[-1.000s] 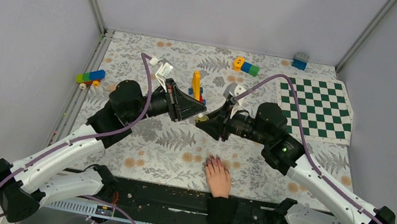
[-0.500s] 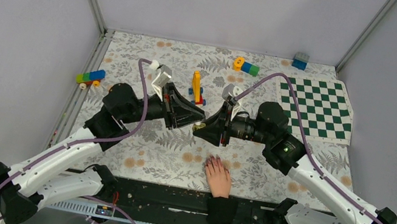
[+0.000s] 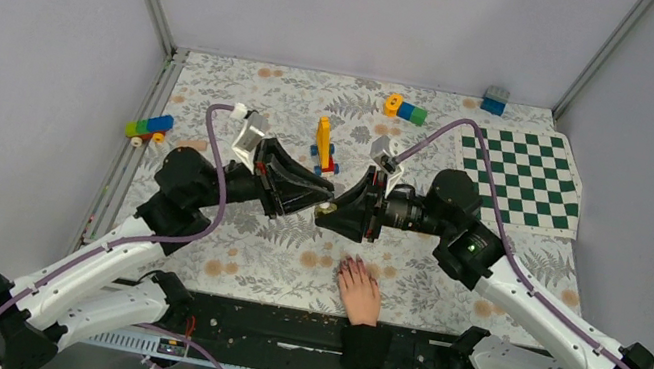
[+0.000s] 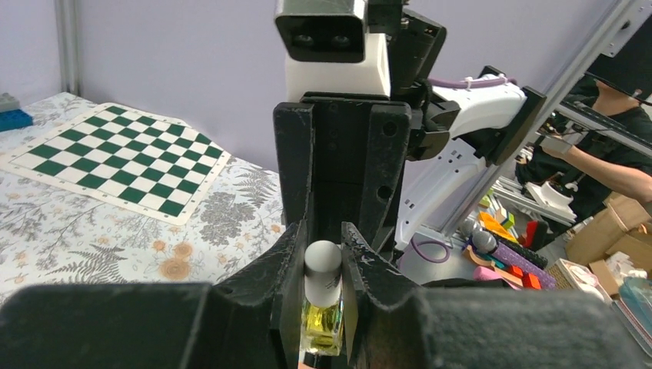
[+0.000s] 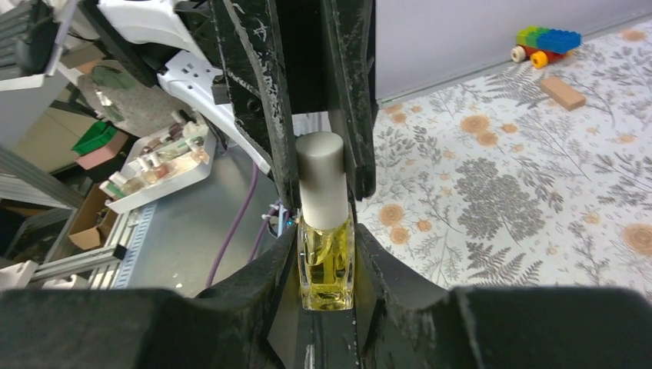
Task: Paint the nails
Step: Screw the nail polish bottle.
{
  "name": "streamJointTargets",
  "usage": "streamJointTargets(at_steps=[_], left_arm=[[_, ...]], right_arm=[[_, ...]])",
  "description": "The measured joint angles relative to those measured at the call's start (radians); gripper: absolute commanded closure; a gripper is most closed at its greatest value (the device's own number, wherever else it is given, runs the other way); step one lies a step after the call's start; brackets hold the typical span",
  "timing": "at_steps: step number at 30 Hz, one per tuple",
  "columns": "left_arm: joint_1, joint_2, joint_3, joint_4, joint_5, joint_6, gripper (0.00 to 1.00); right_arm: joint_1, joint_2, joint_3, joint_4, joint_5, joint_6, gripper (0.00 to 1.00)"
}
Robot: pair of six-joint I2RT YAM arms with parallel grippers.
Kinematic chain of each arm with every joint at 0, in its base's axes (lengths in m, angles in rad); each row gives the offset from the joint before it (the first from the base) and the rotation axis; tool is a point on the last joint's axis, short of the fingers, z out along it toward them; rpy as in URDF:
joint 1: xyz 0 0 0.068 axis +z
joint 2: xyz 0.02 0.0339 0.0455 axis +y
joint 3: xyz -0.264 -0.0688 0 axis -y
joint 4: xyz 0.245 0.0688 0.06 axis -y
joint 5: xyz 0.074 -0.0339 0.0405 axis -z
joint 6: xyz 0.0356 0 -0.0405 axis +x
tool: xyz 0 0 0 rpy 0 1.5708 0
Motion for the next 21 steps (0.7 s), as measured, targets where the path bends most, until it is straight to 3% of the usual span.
streamJointTargets(at_steps=[9, 16, 18, 21], left_arm=[[0.0, 0.036, 0.058, 0.064, 0.19, -0.02, 1.0], [-0.018, 0.038, 0.062, 0.151, 0.251, -0.059, 1.0], [-0.024, 0.039, 0.062, 0.159, 0.254, -0.064, 0.83], [-0.027, 0.041, 0.064, 0.16, 0.251, -0.067, 0.42]], right_arm=[[-0.002, 0.01, -0.02, 0.171, -0.169, 0.114, 1.0], [0.0, 0.018, -0.033, 0.303, -0.259, 0.203, 1.0], [0.0, 0.02, -0.035, 0.317, -0.271, 0.218, 1.0], [0.0, 0.02, -0.035, 0.323, -0.274, 0.221, 1.0]])
